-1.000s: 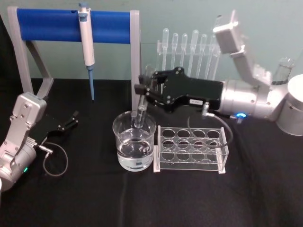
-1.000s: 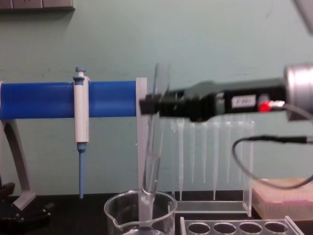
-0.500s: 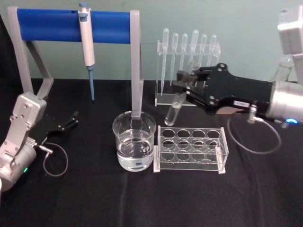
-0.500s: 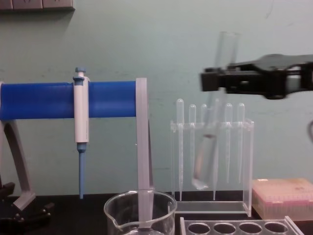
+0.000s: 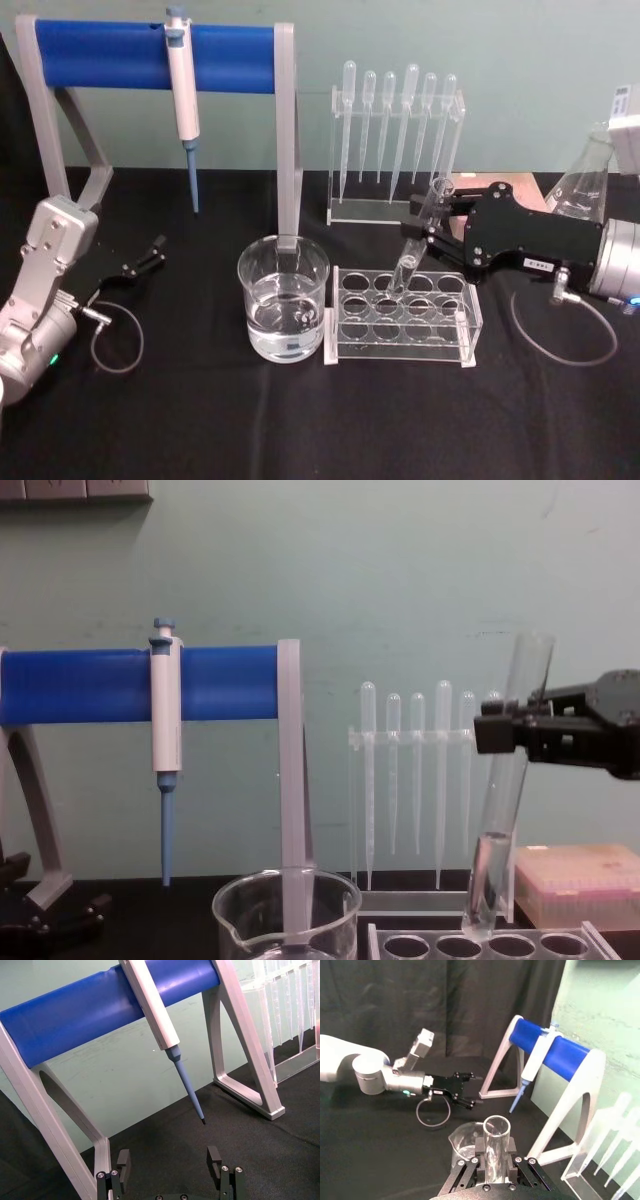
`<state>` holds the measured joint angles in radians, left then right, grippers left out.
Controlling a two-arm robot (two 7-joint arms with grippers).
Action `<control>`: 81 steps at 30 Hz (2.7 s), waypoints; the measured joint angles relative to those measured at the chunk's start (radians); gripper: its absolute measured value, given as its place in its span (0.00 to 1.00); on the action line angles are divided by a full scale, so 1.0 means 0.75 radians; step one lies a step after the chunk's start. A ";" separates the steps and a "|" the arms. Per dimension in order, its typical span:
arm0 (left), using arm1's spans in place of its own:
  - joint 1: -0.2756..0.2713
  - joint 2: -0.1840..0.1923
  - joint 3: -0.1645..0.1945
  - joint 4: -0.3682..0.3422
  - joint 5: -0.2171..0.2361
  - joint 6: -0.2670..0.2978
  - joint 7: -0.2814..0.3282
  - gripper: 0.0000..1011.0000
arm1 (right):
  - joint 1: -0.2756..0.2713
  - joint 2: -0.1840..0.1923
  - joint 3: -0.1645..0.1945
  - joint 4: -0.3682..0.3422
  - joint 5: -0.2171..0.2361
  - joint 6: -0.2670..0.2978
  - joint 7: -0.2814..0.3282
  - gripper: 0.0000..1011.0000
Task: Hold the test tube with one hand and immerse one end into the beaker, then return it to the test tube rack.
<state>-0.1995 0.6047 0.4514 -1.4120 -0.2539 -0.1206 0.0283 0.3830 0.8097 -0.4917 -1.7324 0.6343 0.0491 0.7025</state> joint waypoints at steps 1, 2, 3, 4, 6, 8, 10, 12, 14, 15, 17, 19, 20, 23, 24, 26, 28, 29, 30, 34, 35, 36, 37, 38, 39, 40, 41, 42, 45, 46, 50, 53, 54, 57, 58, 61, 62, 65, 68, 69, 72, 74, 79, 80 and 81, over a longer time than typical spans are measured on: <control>0.000 0.000 0.000 0.000 0.000 0.000 0.000 0.99 | 0.000 -0.003 -0.001 0.005 -0.004 0.000 -0.001 0.22; 0.000 0.000 0.000 0.000 0.000 0.000 0.000 0.99 | 0.000 -0.007 -0.002 0.013 -0.008 0.000 -0.001 0.22; 0.000 0.000 0.000 0.000 0.000 0.000 0.000 0.99 | 0.000 -0.016 -0.006 0.026 -0.016 0.000 -0.001 0.22; 0.000 0.000 0.000 0.000 0.000 0.000 0.000 0.99 | 0.000 -0.016 -0.006 0.026 -0.016 0.000 -0.001 0.22; 0.000 0.000 0.000 0.000 0.000 0.000 0.000 0.99 | 0.003 -0.035 -0.015 0.056 -0.030 0.001 -0.001 0.22; 0.000 0.000 0.000 0.000 0.000 0.000 0.000 0.99 | 0.005 -0.044 -0.019 0.069 -0.037 0.003 -0.001 0.22; 0.000 0.000 0.000 0.000 0.000 0.000 0.000 0.99 | 0.007 -0.055 -0.024 0.082 -0.046 0.006 0.000 0.22; 0.000 0.000 0.000 0.000 0.000 0.000 0.000 0.99 | 0.009 -0.065 -0.030 0.093 -0.058 0.007 -0.001 0.22; 0.000 0.000 0.000 0.000 0.000 0.000 0.000 0.99 | 0.009 -0.071 -0.033 0.099 -0.067 0.008 -0.002 0.22; 0.000 0.000 0.000 0.000 0.000 0.000 0.000 0.99 | 0.009 -0.074 -0.035 0.102 -0.071 0.008 -0.003 0.22; 0.000 0.000 0.000 0.000 0.000 0.000 0.000 0.99 | 0.009 -0.084 -0.041 0.112 -0.086 0.008 -0.007 0.22; 0.000 0.000 0.000 0.000 0.000 0.000 0.000 0.99 | 0.010 -0.094 -0.049 0.123 -0.101 0.008 -0.010 0.22; 0.000 0.000 0.000 0.000 0.000 0.000 0.000 0.99 | 0.010 -0.098 -0.052 0.127 -0.104 0.009 -0.010 0.22; 0.000 0.000 0.000 0.000 0.000 0.000 0.000 0.99 | 0.009 -0.113 -0.060 0.149 -0.120 0.008 -0.010 0.22; 0.000 0.000 0.000 0.000 0.000 0.000 0.000 0.99 | 0.009 -0.120 -0.063 0.161 -0.127 0.006 -0.010 0.22; 0.000 0.000 0.000 0.000 0.000 0.000 0.000 0.99 | 0.008 -0.127 -0.066 0.173 -0.134 0.002 -0.010 0.22; 0.000 0.000 0.000 0.000 0.000 0.000 0.000 0.99 | 0.009 -0.139 -0.070 0.193 -0.147 -0.005 -0.011 0.22; 0.000 0.000 0.000 0.000 0.000 0.000 0.000 0.99 | 0.009 -0.144 -0.071 0.201 -0.151 -0.008 -0.011 0.22; 0.000 0.000 0.000 0.000 0.000 0.000 0.000 0.99 | 0.010 -0.149 -0.072 0.209 -0.154 -0.010 -0.011 0.22; 0.000 0.000 0.000 0.000 0.000 0.000 0.000 0.99 | 0.018 -0.174 -0.079 0.249 -0.171 -0.016 -0.007 0.22; 0.000 0.000 0.000 0.000 0.000 0.000 0.000 0.99 | 0.019 -0.177 -0.080 0.254 -0.172 -0.016 -0.006 0.22; 0.000 0.000 0.000 0.000 0.000 0.000 0.000 0.99 | 0.019 -0.180 -0.082 0.260 -0.174 -0.017 -0.004 0.22; 0.000 0.000 0.000 0.000 0.000 0.000 0.000 0.99 | 0.020 -0.183 -0.083 0.264 -0.176 -0.017 -0.003 0.22; 0.000 0.000 0.000 0.000 0.000 0.000 0.000 0.99 | 0.020 -0.188 -0.085 0.272 -0.181 -0.018 -0.001 0.22; 0.000 0.000 0.000 0.000 0.000 0.000 0.000 0.99 | 0.021 -0.190 -0.086 0.275 -0.184 -0.019 0.000 0.22; 0.000 0.000 0.000 0.000 0.000 0.000 0.000 0.99 | 0.021 -0.193 -0.088 0.280 -0.190 -0.020 0.000 0.22; 0.000 0.000 0.000 0.000 0.000 0.000 0.000 0.99 | 0.021 -0.195 -0.088 0.282 -0.193 -0.021 0.001 0.22; 0.000 0.000 0.000 0.000 0.000 0.000 0.000 0.99 | 0.021 -0.196 -0.089 0.284 -0.195 -0.023 0.001 0.22; 0.000 0.000 0.000 0.000 0.000 0.000 0.000 0.99 | 0.021 -0.198 -0.090 0.286 -0.198 -0.026 0.003 0.22; 0.000 0.000 0.000 0.000 0.000 0.000 0.000 0.99 | 0.021 -0.198 -0.090 0.286 -0.198 -0.026 0.003 0.22; 0.000 0.000 0.000 0.000 0.000 0.000 0.000 0.99 | 0.020 -0.197 -0.090 0.285 -0.198 -0.025 0.004 0.22; 0.000 0.000 0.000 0.000 0.000 0.000 0.000 0.99 | 0.020 -0.197 -0.090 0.285 -0.197 -0.022 0.004 0.24; 0.000 0.000 0.000 0.000 0.000 0.000 0.000 0.99 | 0.020 -0.197 -0.090 0.285 -0.198 -0.021 0.005 0.27; 0.000 0.000 0.000 0.000 0.000 0.000 0.000 0.99 | 0.020 -0.197 -0.090 0.285 -0.198 -0.020 0.005 0.35; 0.000 0.000 0.000 0.000 0.000 0.000 0.000 0.99 | 0.020 -0.197 -0.090 0.285 -0.197 -0.020 0.005 0.39; 0.000 0.000 0.000 0.000 0.000 0.000 0.000 0.99 | 0.020 -0.196 -0.090 0.285 -0.197 -0.020 0.005 0.48; 0.000 0.000 0.000 0.000 0.000 0.000 0.000 0.99 | 0.020 -0.196 -0.090 0.284 -0.197 -0.020 0.005 0.51; 0.000 0.000 0.000 0.000 0.000 0.000 0.000 0.99 | 0.002 -0.192 -0.070 0.256 -0.194 -0.039 -0.005 0.61; 0.000 0.000 0.000 0.000 0.000 0.000 0.000 0.99 | -0.021 -0.188 -0.042 0.225 -0.183 -0.060 -0.024 0.71; 0.000 0.000 0.000 0.000 0.000 0.000 0.000 0.99 | -0.028 -0.187 -0.033 0.217 -0.180 -0.065 -0.030 0.73; 0.000 0.000 0.000 0.000 0.000 0.000 0.000 0.99 | -0.059 -0.183 0.004 0.181 -0.160 -0.088 -0.056 0.80; 0.000 0.000 0.000 0.000 0.000 0.000 0.000 0.99 | -0.091 -0.181 0.041 0.151 -0.141 -0.113 -0.083 0.86; 0.000 0.000 0.000 0.000 0.000 0.000 0.000 0.99 | -0.170 -0.191 0.128 0.099 -0.092 -0.133 -0.165 0.99; 0.000 0.000 0.000 0.000 0.000 0.000 0.000 0.99 | -0.182 -0.194 0.141 0.091 -0.086 -0.134 -0.180 0.99; 0.000 0.000 0.000 0.000 0.000 0.000 0.000 0.99 | -0.208 -0.202 0.169 0.078 -0.075 -0.136 -0.215 0.99</control>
<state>-0.1995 0.6047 0.4514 -1.4120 -0.2539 -0.1205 0.0283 0.2273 0.6583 -0.3651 -1.6738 0.5780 -0.0525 0.5415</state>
